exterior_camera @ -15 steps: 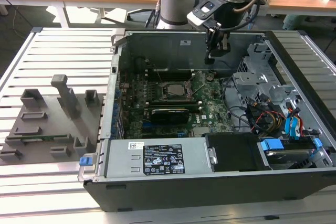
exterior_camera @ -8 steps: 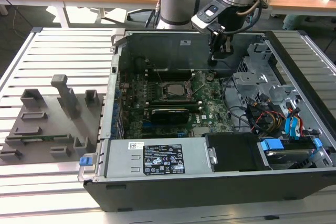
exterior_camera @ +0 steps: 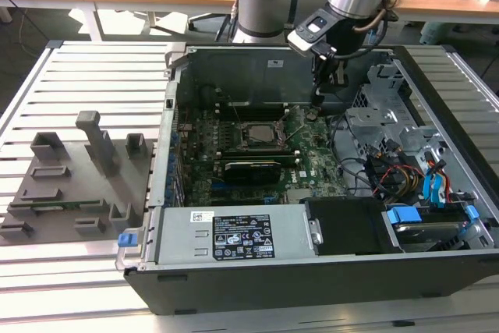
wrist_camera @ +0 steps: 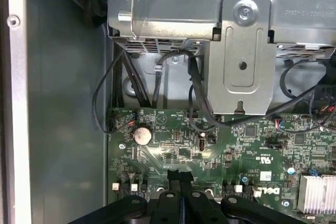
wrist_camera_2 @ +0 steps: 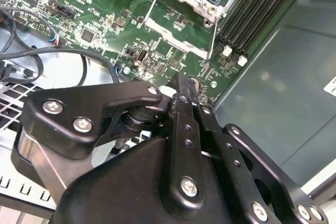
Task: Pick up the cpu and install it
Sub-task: 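Close the cpu cover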
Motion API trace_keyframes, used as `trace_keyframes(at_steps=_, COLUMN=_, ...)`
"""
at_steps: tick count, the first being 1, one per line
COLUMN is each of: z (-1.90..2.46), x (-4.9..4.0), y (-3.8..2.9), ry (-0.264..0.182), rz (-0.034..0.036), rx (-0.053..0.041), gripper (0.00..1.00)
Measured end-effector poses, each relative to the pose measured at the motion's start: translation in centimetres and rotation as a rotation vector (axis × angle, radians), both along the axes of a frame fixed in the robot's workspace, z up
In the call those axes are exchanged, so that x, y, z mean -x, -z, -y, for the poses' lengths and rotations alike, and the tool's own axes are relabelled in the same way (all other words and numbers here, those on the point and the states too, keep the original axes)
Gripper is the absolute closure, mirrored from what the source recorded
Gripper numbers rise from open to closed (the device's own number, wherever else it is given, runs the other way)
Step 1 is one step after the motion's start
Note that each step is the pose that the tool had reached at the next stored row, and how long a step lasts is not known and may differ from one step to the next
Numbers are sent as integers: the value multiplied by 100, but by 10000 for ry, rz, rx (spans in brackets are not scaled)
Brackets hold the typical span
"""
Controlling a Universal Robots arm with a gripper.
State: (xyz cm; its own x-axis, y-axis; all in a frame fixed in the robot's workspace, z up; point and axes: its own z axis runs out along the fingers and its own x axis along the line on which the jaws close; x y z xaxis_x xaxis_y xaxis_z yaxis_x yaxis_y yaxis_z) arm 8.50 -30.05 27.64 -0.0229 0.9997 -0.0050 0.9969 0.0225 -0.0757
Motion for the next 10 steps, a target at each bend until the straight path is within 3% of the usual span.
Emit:
trace_keyframes(at_steps=8, z=0, x=1, y=151, ry=0, rz=-3, rx=0, gripper=89)
trace_keyframes(at_steps=10, z=4, x=47, y=180, ry=0, rz=-4, rx=1, gripper=89)
